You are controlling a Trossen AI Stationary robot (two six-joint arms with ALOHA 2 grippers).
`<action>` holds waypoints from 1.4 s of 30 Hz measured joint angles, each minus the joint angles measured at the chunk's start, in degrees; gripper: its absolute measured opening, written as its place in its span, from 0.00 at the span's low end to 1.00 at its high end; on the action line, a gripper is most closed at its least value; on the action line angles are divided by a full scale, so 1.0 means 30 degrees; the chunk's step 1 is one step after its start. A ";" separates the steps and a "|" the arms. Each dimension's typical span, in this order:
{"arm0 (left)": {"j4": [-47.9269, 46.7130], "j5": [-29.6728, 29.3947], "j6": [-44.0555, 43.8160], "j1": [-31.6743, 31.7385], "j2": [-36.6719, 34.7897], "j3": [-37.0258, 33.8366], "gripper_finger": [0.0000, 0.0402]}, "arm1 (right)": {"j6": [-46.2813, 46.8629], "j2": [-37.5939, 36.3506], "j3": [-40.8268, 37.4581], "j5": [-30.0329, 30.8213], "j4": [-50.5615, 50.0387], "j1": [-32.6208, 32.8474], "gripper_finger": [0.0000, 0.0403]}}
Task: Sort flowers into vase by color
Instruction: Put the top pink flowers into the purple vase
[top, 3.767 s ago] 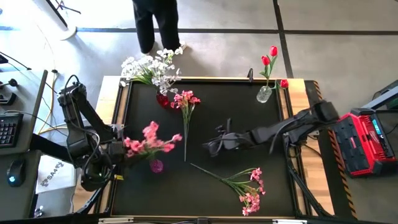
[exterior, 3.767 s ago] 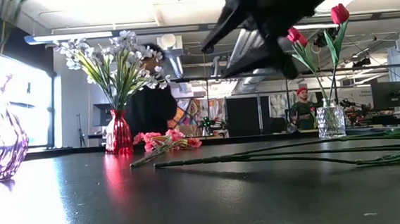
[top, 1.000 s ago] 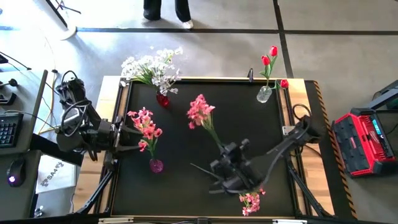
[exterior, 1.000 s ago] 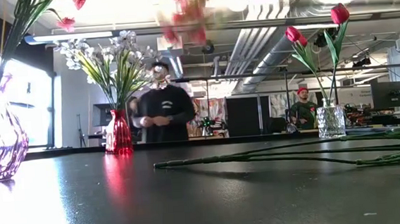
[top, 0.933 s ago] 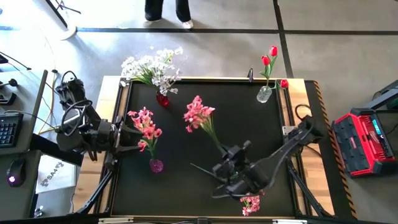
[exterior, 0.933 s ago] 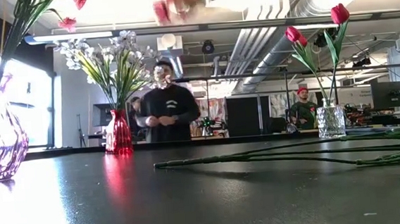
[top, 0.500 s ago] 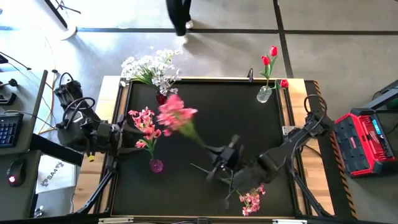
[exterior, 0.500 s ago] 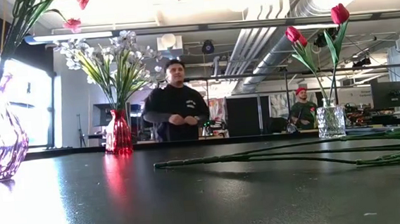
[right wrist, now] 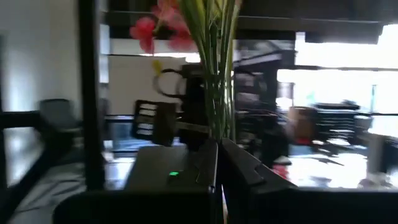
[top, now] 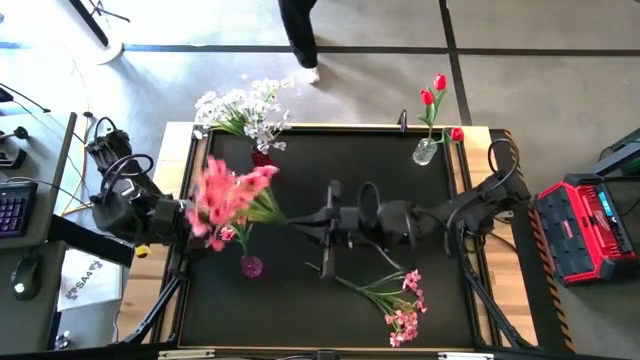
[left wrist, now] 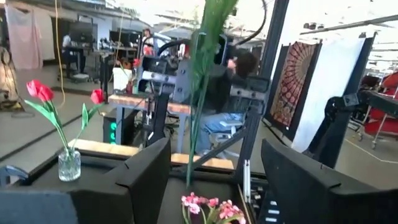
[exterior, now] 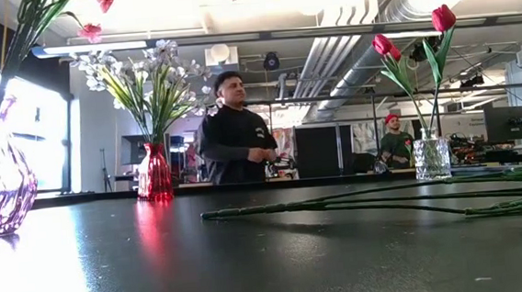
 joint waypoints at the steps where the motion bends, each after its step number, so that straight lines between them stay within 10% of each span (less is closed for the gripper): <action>1: 0.0281 0.0000 0.0301 0.0010 -0.0003 0.0000 0.59 | 0.0200 0.0009 0.0000 -0.1016 -0.0024 -0.0313 0.00; 5: 0.1000 0.0204 0.1215 0.0536 0.0137 0.0000 0.59 | 0.1508 0.0012 0.0000 -0.5690 0.0002 -0.1726 0.00; 16: 0.3685 0.2116 0.3242 0.3870 0.1800 0.0000 0.59 | 0.3558 0.0019 0.0000 -1.0909 -0.0562 -0.4027 0.00; 26: 0.5379 0.5520 0.3261 0.6414 0.2871 0.0296 0.57 | 0.3448 0.0020 0.0000 -1.1309 -0.2277 -0.4455 0.00; 42: 0.5127 0.6282 0.3530 0.7482 0.3900 0.1627 0.18 | 0.3885 0.0027 0.0000 -1.1131 -0.4145 -0.4916 0.01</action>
